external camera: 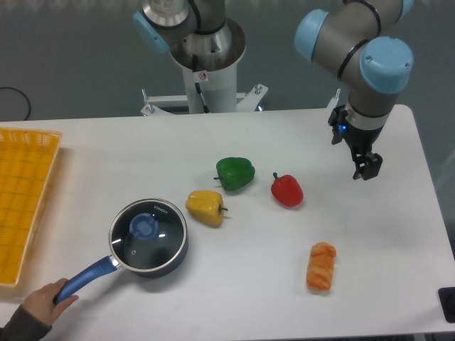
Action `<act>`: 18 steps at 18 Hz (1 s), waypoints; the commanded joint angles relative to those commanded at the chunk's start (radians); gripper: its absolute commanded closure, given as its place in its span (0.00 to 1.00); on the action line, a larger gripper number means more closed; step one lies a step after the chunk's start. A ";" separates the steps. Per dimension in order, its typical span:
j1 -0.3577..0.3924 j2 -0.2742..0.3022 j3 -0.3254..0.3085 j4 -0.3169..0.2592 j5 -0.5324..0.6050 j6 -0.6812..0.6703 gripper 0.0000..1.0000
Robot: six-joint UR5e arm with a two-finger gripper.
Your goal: Open the lid
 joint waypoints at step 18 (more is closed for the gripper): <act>-0.040 0.052 -0.031 0.041 -0.006 -0.260 0.00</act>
